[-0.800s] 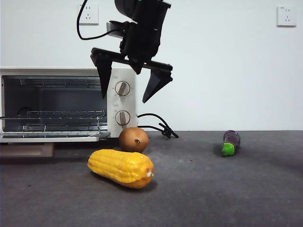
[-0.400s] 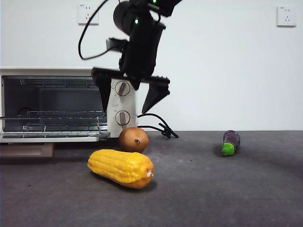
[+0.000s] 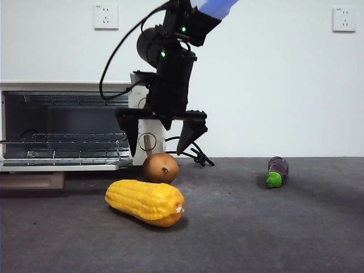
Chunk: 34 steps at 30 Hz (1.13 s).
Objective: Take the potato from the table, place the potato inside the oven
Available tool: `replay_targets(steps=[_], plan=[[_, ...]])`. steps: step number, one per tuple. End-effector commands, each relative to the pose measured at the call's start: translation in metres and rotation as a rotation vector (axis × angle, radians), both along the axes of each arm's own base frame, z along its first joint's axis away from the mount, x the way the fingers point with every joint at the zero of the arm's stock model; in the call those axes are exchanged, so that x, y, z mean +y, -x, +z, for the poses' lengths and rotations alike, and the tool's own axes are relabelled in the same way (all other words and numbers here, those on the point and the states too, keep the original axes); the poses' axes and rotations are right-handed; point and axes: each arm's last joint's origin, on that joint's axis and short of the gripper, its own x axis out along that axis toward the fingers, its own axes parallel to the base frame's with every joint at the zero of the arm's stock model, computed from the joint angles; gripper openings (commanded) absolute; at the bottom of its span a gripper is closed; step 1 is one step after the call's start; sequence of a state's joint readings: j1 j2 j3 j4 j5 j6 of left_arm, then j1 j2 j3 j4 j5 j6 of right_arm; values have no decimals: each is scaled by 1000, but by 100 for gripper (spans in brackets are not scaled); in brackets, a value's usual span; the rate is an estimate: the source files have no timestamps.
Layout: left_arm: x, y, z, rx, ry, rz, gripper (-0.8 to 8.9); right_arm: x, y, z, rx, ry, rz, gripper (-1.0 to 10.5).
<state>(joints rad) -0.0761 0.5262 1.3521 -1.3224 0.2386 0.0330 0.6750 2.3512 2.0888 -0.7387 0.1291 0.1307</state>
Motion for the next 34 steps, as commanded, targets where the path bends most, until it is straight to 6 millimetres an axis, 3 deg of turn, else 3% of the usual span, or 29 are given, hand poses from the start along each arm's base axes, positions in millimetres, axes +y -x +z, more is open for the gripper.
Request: replay_targets(steps=[1, 15, 19, 23, 28, 34], plan=[[0, 0, 0, -5, -5, -3, -5, 1, -3, -14, 23, 18, -7, 630], [0, -1, 0, -3, -6, -3, -5, 1, -3, -28, 65, 30, -20, 618], [0, -1, 0, -3, -6, -3, -5, 1, -3, -28, 65, 28, -22, 462], [0, -1, 0, -3, -6, -3, -5, 1, -2, -29, 82, 29, -42, 427], [0, -1, 0, -3, -6, -3, -5, 1, -2, -31, 86, 31, -42, 120], [0, -1, 0, -3, -6, -3, -5, -1, 0, -32, 117, 54, -45, 113]])
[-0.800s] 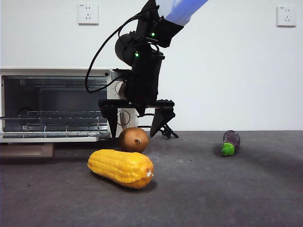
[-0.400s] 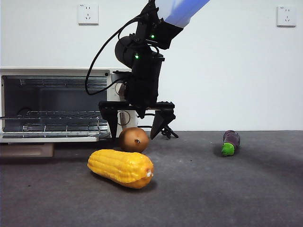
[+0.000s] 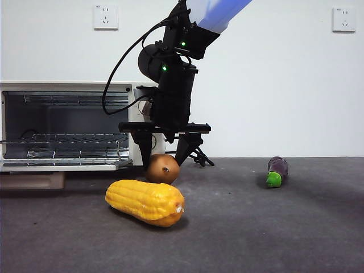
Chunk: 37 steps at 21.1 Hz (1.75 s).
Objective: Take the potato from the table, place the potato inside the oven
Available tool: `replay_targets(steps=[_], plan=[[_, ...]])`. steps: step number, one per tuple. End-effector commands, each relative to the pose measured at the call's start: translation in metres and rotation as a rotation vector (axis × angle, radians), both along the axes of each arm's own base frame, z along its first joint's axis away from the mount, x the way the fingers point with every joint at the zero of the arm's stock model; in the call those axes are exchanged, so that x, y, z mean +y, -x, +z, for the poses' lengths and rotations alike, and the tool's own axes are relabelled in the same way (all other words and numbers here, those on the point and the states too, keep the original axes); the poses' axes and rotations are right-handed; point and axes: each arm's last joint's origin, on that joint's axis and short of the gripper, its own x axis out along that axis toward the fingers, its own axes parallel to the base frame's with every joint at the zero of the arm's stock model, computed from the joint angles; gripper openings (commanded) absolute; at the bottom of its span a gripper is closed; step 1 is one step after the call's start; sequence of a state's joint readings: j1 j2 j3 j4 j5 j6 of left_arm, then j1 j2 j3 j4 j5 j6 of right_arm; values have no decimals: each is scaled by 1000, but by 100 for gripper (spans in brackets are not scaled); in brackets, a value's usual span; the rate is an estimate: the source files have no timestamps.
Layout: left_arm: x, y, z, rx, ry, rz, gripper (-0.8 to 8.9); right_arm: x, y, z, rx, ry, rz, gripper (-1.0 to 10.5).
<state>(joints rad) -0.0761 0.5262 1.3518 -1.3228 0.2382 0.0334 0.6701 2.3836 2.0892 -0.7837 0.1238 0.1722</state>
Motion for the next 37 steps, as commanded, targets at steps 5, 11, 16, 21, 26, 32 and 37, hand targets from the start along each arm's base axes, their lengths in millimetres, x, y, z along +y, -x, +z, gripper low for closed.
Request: replay_targets(steps=[5, 11, 16, 21, 26, 32, 37], plan=[[0, -1, 0, -4, -5, -3, -5, -5, 9, -5, 103, 69, -15, 114], [0, -1, 0, -4, -5, -3, -5, -7, 26, 35, 113, 26, -1, 114], [0, -1, 0, -4, -5, -3, -5, -2, 44, 71, 119, -102, 41, 113], [0, -1, 0, -4, -5, -3, -5, 20, 58, 86, 68, -207, 127, 113], [0, -1, 0, -4, -5, -3, -5, 49, 71, 89, -23, -284, 204, 113], [0, -1, 0, -7, -13, -7, -5, 74, 76, 105, -233, -392, 223, 113], [0, -1, 0, -8, -16, -20, -5, 82, 71, 98, -276, -422, 205, 113]])
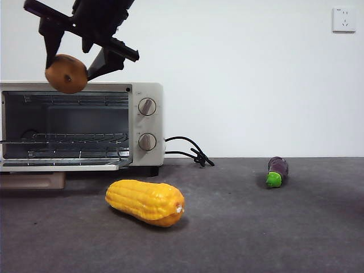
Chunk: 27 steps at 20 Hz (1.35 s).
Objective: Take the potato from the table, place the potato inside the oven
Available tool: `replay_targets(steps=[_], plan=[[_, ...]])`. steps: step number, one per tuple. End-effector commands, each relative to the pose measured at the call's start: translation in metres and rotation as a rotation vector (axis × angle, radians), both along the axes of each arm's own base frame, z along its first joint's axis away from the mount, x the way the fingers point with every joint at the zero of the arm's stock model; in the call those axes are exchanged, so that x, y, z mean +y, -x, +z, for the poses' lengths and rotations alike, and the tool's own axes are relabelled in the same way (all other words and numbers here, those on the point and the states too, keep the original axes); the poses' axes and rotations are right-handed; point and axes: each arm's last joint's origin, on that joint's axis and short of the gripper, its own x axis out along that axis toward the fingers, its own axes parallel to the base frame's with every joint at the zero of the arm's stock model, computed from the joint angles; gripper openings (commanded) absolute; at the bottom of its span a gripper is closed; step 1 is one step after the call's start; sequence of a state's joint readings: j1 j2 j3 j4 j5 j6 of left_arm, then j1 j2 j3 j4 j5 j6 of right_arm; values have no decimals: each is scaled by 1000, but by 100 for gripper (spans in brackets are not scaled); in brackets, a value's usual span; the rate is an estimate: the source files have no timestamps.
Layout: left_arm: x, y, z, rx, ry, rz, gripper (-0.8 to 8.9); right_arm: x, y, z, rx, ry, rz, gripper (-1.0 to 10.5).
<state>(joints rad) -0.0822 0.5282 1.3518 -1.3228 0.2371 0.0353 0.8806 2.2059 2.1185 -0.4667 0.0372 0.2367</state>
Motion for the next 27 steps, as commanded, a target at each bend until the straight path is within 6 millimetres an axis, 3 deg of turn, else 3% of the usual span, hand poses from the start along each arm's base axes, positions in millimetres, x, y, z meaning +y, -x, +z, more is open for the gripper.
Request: replay_targets(steps=[1, 10, 18, 27], plan=[[0, 0, 0, -10, -17, -22, -5, 5, -7, -24, 33, 36, -11, 113], [1, -8, 0, 6, -67, -19, -5, 17, -27, -58, -51, 25, -115, 112], [0, -16, 0, 31, -73, -49, -5, 11, -53, -85, -72, 21, -175, 91], [-1, -22, 0, 49, -88, -29, -5, 5, -64, -92, -86, 24, -198, 96]])
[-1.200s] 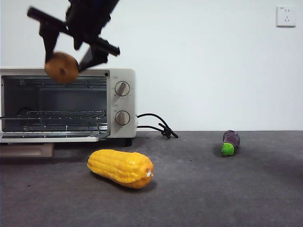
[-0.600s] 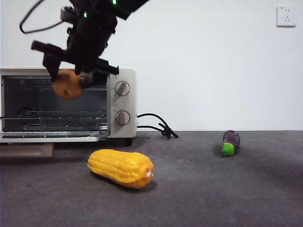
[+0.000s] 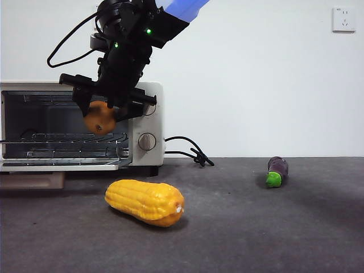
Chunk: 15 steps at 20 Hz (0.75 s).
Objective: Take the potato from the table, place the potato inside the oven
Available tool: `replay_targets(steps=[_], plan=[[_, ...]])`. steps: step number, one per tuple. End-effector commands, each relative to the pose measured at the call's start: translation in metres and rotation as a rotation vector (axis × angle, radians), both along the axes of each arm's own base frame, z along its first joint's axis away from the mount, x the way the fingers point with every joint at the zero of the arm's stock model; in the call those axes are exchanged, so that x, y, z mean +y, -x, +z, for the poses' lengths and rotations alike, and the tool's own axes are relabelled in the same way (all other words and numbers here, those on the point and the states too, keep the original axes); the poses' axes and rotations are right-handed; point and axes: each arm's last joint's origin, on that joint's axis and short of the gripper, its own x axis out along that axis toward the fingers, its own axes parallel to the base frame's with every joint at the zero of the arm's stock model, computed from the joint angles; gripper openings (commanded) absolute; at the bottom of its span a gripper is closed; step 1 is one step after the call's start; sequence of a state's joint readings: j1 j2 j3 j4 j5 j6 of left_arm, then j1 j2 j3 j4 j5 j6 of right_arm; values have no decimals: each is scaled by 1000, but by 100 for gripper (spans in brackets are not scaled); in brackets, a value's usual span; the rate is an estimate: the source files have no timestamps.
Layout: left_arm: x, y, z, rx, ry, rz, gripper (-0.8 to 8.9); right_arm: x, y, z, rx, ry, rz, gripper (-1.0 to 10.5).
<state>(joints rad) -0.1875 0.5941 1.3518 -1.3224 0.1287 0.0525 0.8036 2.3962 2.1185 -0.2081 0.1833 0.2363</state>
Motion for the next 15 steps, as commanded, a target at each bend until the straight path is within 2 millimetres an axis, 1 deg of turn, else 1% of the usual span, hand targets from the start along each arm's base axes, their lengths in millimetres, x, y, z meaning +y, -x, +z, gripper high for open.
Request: replay_targets(steps=[1, 6, 10, 12, 13, 15], plan=[[-1, -3, 0, 0, -11, -8, -5, 3, -2, -17, 17, 26, 4, 97], [-1, -4, 0, 4, -11, -8, -5, 4, -3, -23, 15, 22, 3, 111], [-1, -4, 0, 4, -11, -8, -5, 4, -4, -23, 4, 21, -11, 409], [-1, -4, 0, 4, -11, -8, -5, 4, -4, -22, -1, 26, -24, 609], [-1, -4, 0, 5, -11, -8, -5, 4, -4, -23, -5, 30, -34, 667], [-1, -4, 0, 5, -11, -8, -5, 6, -2, -23, 5, 33, -28, 670]])
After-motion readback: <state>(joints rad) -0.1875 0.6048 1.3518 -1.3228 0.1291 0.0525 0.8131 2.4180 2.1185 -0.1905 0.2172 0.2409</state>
